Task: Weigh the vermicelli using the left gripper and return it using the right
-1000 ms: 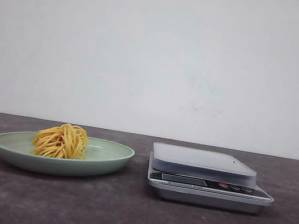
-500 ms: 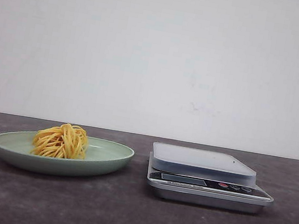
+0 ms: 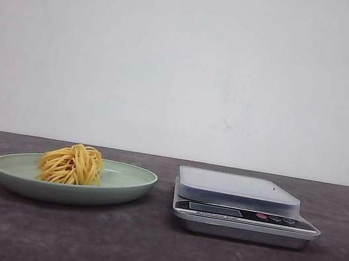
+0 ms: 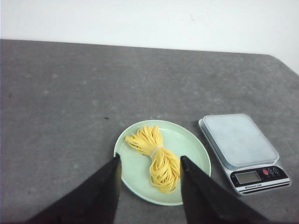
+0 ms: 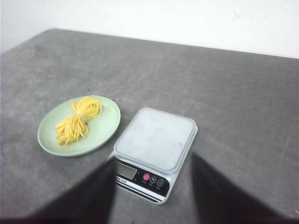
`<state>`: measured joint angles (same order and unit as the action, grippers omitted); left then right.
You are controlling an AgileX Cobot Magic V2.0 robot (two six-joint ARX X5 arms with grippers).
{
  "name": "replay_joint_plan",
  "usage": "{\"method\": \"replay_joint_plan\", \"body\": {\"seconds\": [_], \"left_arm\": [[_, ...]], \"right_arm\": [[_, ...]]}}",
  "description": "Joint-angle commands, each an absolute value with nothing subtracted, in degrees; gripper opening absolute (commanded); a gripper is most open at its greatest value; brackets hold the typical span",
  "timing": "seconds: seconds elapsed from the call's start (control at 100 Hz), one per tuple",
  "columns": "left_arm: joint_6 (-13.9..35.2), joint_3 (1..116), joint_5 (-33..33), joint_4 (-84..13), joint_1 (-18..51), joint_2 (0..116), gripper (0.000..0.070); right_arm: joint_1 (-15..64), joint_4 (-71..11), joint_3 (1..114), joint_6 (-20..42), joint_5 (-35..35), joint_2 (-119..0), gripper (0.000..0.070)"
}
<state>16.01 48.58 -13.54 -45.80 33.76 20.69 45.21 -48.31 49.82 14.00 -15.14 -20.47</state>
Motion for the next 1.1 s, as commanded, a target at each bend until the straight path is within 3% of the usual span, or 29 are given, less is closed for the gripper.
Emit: {"method": "replay_joint_plan", "body": {"seconds": [0.0, 1.01, 1.09], "left_arm": [[15.5, 49.1, -13.7, -44.8, 34.0, 21.1, 0.0], [15.7, 49.1, -13.7, -43.8, 34.0, 20.8, 0.0016], [13.8, 49.1, -13.9, -43.7, 33.0, 19.3, 0.0016]], "right_arm": [[45.6, -47.6, 50.2, 14.3, -15.2, -20.4, 0.0012], [45.6, -46.0, 50.2, 15.8, -15.0, -20.4, 0.0007], [45.6, -46.0, 50.2, 15.8, -15.0, -20.4, 0.0007]]}}
